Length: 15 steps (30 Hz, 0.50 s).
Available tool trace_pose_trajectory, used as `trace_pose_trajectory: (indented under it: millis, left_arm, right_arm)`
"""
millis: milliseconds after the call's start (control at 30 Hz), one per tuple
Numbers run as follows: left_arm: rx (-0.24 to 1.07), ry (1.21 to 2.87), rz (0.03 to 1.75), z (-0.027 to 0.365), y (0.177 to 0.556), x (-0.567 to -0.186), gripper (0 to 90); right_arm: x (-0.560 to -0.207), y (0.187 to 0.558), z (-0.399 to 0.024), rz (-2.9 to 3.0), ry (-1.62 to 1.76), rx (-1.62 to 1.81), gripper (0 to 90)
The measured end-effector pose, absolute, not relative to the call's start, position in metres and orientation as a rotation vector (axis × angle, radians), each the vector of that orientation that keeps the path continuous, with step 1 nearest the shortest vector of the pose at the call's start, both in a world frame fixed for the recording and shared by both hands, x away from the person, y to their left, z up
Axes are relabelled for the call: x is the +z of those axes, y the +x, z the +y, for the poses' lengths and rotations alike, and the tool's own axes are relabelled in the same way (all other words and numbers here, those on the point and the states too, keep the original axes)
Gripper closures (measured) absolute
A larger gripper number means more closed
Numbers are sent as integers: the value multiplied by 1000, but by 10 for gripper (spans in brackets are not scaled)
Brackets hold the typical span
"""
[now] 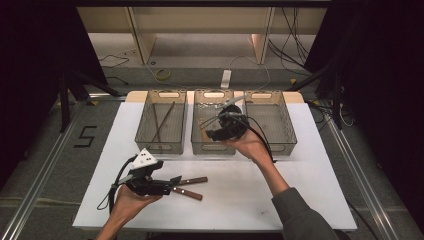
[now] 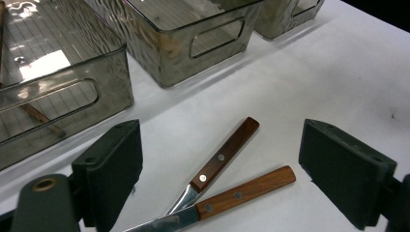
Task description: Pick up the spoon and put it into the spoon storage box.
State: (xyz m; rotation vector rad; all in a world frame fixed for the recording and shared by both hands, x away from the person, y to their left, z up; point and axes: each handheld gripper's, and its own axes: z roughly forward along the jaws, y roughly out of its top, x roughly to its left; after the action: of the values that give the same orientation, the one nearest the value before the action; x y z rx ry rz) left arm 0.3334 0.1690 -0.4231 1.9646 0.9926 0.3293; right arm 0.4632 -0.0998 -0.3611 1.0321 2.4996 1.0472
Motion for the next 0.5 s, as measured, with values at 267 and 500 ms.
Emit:
trace_pose_trajectory:
  millis: [267, 500]
  left_arm:
    - [324, 2031, 981, 170, 338, -425, 151]
    - [310, 2074, 957, 170, 342, -426, 158]
  right_arm:
    - [-373, 420, -123, 2541, 967, 1085, 332]
    - [-385, 394, -141, 2560, 923, 1093, 308]
